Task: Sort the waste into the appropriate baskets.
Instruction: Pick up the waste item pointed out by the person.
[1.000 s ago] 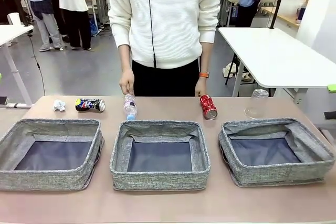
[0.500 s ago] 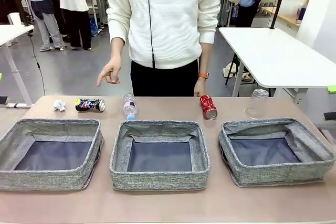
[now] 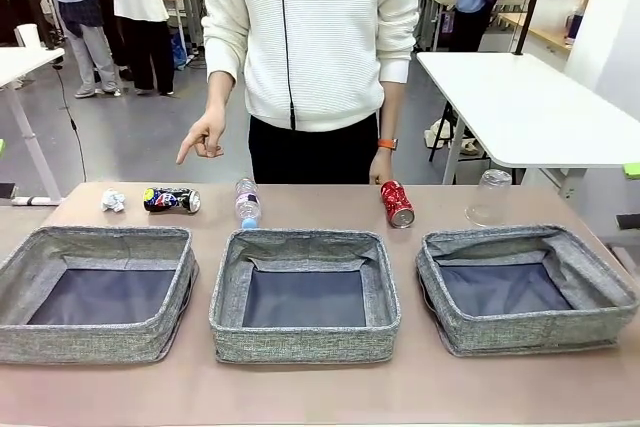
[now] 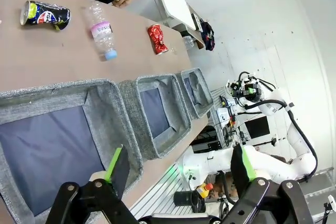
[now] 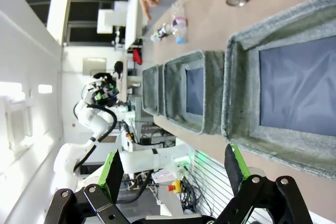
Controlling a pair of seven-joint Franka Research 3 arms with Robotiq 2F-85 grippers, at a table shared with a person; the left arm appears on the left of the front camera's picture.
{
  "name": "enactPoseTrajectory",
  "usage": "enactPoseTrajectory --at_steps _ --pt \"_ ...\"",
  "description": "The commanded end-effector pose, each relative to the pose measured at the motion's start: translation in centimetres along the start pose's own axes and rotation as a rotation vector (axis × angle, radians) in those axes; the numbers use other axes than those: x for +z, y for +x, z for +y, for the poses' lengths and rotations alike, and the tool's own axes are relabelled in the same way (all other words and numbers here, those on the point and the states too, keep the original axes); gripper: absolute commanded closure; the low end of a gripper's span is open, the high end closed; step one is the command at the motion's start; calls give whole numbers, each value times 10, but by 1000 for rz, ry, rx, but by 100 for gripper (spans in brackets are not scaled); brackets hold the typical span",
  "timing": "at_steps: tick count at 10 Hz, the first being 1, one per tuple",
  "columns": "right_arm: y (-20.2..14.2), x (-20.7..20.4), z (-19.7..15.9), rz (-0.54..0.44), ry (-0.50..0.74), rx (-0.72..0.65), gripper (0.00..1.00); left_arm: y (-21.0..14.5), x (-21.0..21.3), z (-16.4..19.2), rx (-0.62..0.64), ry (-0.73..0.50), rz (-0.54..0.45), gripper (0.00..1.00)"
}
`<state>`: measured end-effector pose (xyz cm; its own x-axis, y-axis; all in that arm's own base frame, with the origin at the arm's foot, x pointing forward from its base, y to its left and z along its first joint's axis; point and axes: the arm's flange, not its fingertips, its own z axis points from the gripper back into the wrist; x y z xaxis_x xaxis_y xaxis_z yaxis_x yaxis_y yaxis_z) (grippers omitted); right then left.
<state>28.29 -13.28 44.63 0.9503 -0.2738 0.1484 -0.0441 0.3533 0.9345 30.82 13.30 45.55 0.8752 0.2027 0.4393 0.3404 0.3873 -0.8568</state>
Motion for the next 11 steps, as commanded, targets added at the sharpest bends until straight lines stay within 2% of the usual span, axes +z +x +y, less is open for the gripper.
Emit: enactPoseTrajectory --at_steps 1,2,3,4,5,6,7,8,9,10,11 --pt "3 1 1 -1 11 27 0 11 -26 -10 -218 150 164 0" --pt "3 1 1 -1 11 27 0 32 -48 -18 -488 349 288 0" --pt "3 1 1 -1 11 27 0 59 -68 -16 -735 474 422 0" --pt "3 1 1 -1 11 27 0 79 -90 -10 -939 490 602 0" --pt "3 1 1 -1 11 27 0 102 -115 -1 -1104 627 707 0" --pt "3 1 1 -1 11 27 0 113 -142 -1 -1257 651 758 0" --pt "3 1 1 -1 11 27 0 117 -167 -2 -1364 727 883 0" --pt "3 1 1 -1 11 27 0 111 -188 -2 -1470 794 1056 0" --pt "3 1 1 -1 11 27 0 105 -204 -4 -1551 826 1149 0" --pt "3 1 1 -1 11 27 0 106 -215 -11 -1674 900 1088 0" --pt "3 1 1 -1 11 27 0 107 -212 -17 -1817 897 968 0"
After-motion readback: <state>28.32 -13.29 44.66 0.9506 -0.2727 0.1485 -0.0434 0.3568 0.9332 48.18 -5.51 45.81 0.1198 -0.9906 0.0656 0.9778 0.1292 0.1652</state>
